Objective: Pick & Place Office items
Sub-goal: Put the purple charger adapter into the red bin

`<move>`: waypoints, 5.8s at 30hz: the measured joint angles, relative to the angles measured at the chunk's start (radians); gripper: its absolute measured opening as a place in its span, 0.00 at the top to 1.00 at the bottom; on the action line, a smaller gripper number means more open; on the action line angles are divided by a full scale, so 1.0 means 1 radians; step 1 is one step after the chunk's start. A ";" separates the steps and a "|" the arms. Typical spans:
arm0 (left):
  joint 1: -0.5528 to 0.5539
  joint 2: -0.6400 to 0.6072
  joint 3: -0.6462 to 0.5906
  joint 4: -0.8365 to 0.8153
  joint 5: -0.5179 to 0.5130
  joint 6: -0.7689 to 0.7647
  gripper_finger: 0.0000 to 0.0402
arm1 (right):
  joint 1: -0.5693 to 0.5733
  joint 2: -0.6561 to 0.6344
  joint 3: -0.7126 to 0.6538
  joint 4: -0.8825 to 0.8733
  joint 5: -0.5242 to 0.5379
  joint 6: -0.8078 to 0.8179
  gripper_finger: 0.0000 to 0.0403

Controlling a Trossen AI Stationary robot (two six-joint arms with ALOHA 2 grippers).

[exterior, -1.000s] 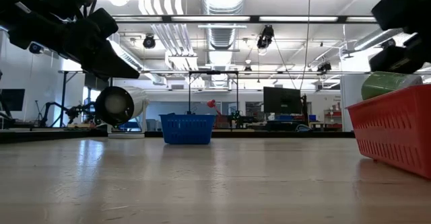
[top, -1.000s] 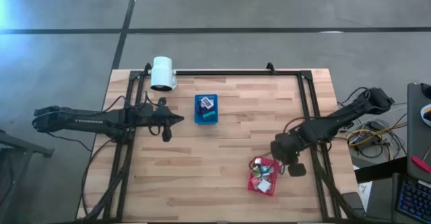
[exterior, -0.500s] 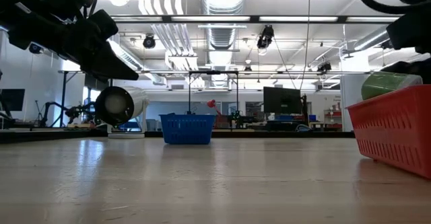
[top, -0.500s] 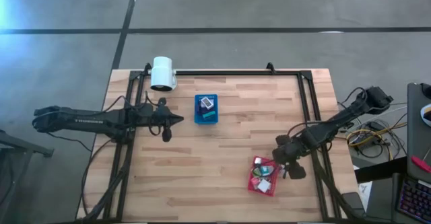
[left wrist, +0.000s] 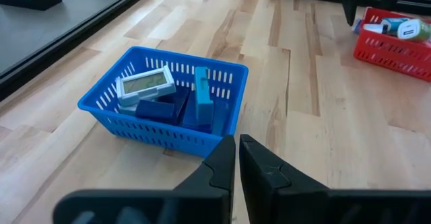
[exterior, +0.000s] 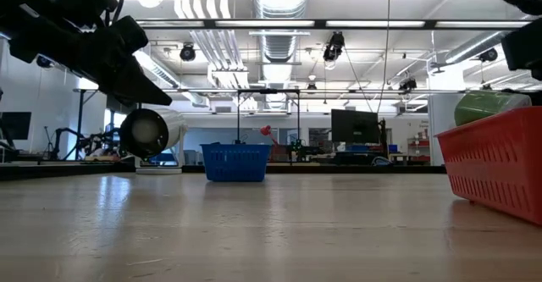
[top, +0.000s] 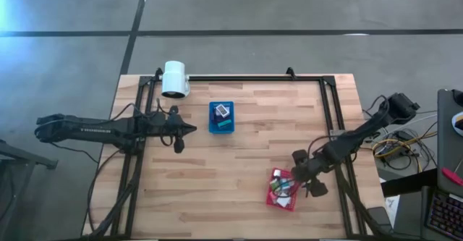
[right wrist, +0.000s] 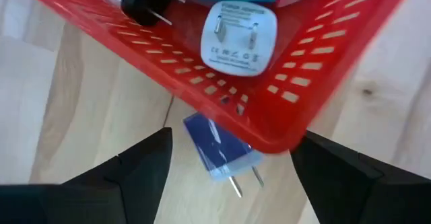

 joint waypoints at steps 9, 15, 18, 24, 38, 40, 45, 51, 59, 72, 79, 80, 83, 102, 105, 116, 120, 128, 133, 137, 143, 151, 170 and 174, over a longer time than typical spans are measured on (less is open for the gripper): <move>0.000 0.000 0.000 0.000 0.000 0.000 0.93 | 0.019 0.120 0.006 0.046 0.046 0.000 0.35; 0.000 0.000 0.000 0.000 0.000 0.000 0.93 | 0.018 0.146 0.010 0.038 0.026 0.016 0.46; 0.000 0.000 0.000 0.000 0.000 0.000 0.93 | 0.020 0.119 0.009 -0.001 0.006 0.059 0.56; 0.000 0.000 0.000 0.000 0.000 0.000 0.93 | 0.021 0.041 0.004 -0.150 -0.018 0.109 0.69; 0.000 0.000 0.000 0.000 0.000 0.004 0.93 | 0.021 -0.124 0.137 -0.240 0.219 0.185 0.69; 0.000 0.000 0.000 0.000 0.000 0.005 0.93 | 0.021 -0.157 0.186 -0.236 0.297 0.151 0.69; 0.000 0.000 0.000 0.000 0.000 0.007 0.93 | 0.012 -0.242 0.278 -0.241 0.450 0.062 0.68; 0.000 0.000 0.000 0.001 -0.001 0.023 0.93 | -0.082 -0.314 0.346 -0.168 0.568 -0.086 0.68; 0.000 0.000 0.000 0.015 0.000 0.059 0.93 | -0.364 -0.425 0.249 0.234 0.270 -0.411 0.68; 0.000 -0.002 0.000 0.018 0.004 0.094 0.93 | -0.659 -0.603 -0.050 0.629 0.009 -0.440 0.68; 0.000 -0.002 0.000 0.011 0.004 0.094 0.93 | -0.665 -0.803 -0.206 0.724 0.015 -0.400 0.68; 0.000 -0.002 0.000 0.011 0.004 0.095 0.93 | -0.665 -0.833 -0.222 0.729 0.020 -0.393 0.68; 0.000 -0.002 0.000 0.011 0.004 0.101 0.93 | -0.665 -0.915 -0.263 0.734 0.043 -0.392 0.68; 0.000 -0.002 0.000 0.008 0.004 0.116 0.93 | -0.672 -1.166 -0.537 0.928 0.078 -0.428 0.68; 0.000 -0.002 0.000 0.003 0.004 0.112 0.93 | -0.671 -1.166 -0.537 0.913 0.078 -0.420 0.68; 0.000 -0.002 0.000 0.003 0.004 0.110 0.93 | -0.672 -1.166 -0.547 0.904 0.077 -0.423 0.68; 0.000 -0.002 0.000 0.003 0.004 0.109 0.93 | -0.671 -1.166 -0.547 0.907 0.077 -0.419 0.68; 0.000 -0.002 0.000 0.003 0.004 0.109 0.93 | -0.669 -1.145 -0.509 0.906 0.070 -0.356 0.68; 0.000 -0.002 0.000 0.003 0.004 0.109 0.93 | -0.657 -1.040 -0.423 0.836 0.066 -0.344 0.68; 0.000 -0.002 0.000 0.003 0.004 0.109 0.93 | -0.633 -0.910 -0.310 0.753 0.066 -0.336 0.68; 0.000 -0.002 0.000 -0.029 0.005 0.097 0.93 | -0.581 -0.728 -0.090 0.554 0.077 -0.336 0.68; 0.000 -0.002 0.000 -0.050 0.007 0.091 0.93 | -0.484 -0.549 0.199 0.199 0.102 -0.246 0.68; 0.000 -0.002 0.000 -0.045 0.007 0.083 0.93 | -0.080 -0.066 0.636 -0.545 0.253 0.349 0.68; 0.000 -0.002 0.000 -0.045 0.007 0.087 0.93 | -0.024 0.063 0.669 -0.584 0.199 0.371 0.68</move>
